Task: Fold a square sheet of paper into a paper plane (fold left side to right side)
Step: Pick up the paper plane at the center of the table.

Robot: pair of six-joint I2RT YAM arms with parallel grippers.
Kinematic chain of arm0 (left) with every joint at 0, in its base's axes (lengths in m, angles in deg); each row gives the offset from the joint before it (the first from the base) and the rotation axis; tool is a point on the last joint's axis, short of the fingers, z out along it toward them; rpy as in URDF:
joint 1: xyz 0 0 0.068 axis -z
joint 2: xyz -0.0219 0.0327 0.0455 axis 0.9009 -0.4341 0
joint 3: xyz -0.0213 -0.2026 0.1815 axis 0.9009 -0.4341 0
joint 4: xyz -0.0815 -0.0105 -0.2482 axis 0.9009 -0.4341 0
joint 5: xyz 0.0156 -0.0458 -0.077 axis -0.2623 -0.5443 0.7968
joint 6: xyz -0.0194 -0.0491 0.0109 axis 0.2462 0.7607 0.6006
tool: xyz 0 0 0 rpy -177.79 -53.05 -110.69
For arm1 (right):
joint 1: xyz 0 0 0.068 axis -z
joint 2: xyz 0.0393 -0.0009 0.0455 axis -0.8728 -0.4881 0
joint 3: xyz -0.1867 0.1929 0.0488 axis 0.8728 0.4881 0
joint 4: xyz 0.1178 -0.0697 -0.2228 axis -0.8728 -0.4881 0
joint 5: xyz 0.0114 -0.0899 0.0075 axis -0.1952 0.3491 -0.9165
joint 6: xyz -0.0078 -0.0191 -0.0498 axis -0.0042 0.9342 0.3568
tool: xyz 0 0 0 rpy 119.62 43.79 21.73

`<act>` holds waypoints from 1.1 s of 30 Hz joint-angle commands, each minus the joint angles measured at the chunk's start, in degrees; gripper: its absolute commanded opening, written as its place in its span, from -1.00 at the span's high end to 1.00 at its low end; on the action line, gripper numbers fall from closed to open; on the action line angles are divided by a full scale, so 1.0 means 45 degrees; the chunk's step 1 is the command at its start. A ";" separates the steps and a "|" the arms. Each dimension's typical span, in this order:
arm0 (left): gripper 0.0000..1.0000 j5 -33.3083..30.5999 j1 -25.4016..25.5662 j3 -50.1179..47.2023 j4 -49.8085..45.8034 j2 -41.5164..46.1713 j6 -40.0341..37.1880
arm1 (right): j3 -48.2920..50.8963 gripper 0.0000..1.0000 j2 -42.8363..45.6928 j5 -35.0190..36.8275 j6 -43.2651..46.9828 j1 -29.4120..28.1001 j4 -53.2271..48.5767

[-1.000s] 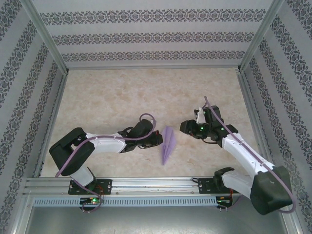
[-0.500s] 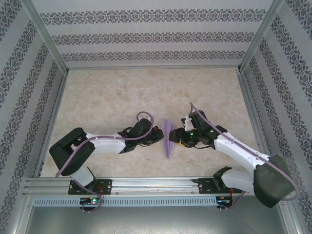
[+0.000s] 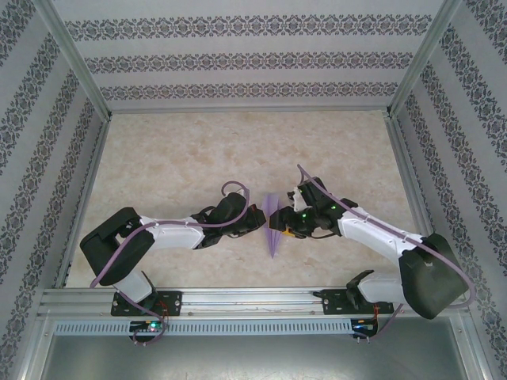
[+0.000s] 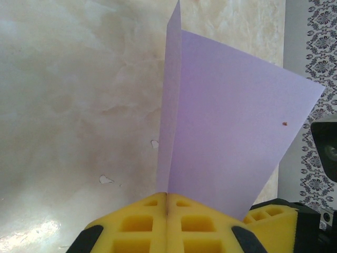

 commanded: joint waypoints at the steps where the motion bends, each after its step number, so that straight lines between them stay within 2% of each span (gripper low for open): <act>1: 1.00 -0.0135 -0.0078 0.0004 0.0408 -0.0033 0.0248 | -0.0401 -0.10 -0.0267 0.0288 0.0226 -0.0209 0.0217; 10: 1.00 -0.0093 -0.0078 0.0019 0.0472 -0.0145 0.0302 | -0.0535 -0.08 -0.0643 0.0649 0.0260 -0.0442 0.0195; 24: 1.00 -0.0086 -0.0078 0.0005 0.0570 -0.0169 0.0461 | -0.1042 0.27 -0.1585 0.2213 0.0600 -0.0938 -0.0655; 33: 1.00 -0.0064 -0.0061 -0.0036 0.0758 -0.0316 0.0574 | -0.1108 0.44 -0.2021 0.2357 0.0316 -0.1262 -0.0386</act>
